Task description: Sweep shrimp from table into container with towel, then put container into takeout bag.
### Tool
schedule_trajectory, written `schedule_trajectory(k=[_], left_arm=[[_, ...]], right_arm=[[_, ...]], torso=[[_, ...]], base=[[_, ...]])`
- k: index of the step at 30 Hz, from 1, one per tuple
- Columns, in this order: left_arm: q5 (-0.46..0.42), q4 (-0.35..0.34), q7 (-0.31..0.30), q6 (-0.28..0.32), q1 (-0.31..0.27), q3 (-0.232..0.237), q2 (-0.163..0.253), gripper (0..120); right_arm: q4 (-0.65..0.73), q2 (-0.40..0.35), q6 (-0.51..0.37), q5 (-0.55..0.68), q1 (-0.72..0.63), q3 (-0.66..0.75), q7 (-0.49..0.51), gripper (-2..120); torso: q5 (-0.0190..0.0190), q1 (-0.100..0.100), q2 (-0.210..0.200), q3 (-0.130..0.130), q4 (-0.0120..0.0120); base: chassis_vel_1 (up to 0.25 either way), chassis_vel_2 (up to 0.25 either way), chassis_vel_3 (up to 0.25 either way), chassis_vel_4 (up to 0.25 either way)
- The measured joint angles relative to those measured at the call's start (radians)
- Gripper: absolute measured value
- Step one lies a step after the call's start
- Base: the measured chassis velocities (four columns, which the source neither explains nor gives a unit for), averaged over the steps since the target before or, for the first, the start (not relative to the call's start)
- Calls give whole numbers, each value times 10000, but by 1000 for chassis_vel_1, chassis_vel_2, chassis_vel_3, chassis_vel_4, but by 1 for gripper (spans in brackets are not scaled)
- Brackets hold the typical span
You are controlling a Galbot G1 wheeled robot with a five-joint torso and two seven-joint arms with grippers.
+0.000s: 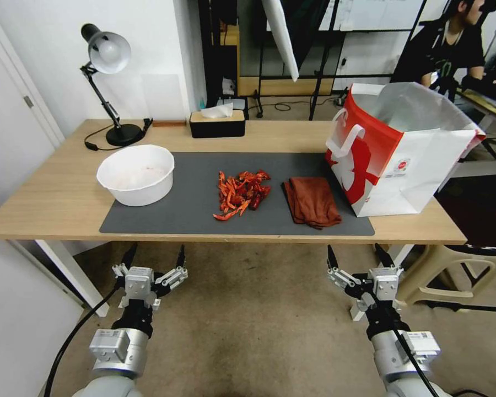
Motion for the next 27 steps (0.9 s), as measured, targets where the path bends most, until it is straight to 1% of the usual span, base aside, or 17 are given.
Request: schedule_trajectory(k=[27], left_arm=[[0, 22, -62, -70, -25, 29, 17, 100]], right_arm=[[-13, -8, 72, 9, 9, 0, 17, 100]], torso=[[0, 0, 0, 0, 0]], base=[[0, 0, 0, 0]])
